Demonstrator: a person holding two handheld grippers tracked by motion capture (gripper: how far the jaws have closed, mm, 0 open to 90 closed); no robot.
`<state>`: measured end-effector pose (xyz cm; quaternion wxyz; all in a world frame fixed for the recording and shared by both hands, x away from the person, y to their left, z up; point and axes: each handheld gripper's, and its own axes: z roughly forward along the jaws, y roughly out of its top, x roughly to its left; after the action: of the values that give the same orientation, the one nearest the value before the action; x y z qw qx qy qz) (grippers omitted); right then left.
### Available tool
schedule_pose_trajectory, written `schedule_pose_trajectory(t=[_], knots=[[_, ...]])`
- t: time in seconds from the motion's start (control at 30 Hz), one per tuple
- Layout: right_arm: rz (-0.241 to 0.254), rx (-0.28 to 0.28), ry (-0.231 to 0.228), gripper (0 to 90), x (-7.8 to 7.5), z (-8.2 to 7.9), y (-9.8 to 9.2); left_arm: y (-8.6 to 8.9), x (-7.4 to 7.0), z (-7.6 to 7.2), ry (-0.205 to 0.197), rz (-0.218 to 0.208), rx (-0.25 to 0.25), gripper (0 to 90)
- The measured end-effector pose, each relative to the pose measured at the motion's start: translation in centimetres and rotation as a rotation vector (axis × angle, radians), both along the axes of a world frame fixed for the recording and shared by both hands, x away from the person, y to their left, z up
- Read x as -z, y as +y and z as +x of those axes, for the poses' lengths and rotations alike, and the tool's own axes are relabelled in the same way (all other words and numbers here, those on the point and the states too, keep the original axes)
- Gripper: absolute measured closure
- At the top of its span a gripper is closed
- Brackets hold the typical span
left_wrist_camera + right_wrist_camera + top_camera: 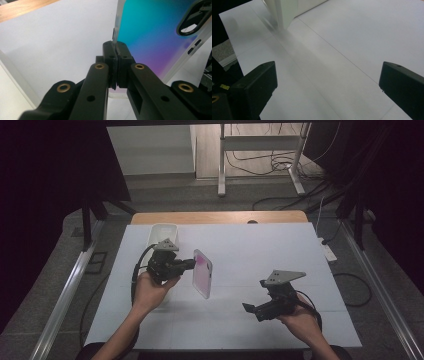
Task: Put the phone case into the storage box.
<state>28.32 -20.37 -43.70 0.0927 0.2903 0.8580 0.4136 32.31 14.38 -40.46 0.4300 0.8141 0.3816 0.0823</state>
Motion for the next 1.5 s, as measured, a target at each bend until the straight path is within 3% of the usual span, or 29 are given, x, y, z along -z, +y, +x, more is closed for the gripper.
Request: schedule_pose_trajectory(t=[0.27, 0.63, 1.23, 1.5], knots=[[0.005, 0.025, 0.018, 2.4, 0.3, -0.5, -1.7, 0.3, -0.4, 0.7, 0.001, 0.012, -0.011, 87.9], [-0.017, 0.046, 0.009, 3.0, 0.7, -0.8, -3.4, 1.1, -1.2, 1.5, -0.007, 0.023, -0.04, 88.0], [-0.059, 0.143, 0.013, 1.7, 1.4, -1.4, -6.5, 3.3, -2.8, 3.1, -0.014, 0.021, -0.107, 87.9], [-0.055, 0.191, 0.026, 1.3, 1.5, -1.8, -7.8, 4.0, -3.0, 3.7, -0.014, 0.026, -0.138, 87.9]])
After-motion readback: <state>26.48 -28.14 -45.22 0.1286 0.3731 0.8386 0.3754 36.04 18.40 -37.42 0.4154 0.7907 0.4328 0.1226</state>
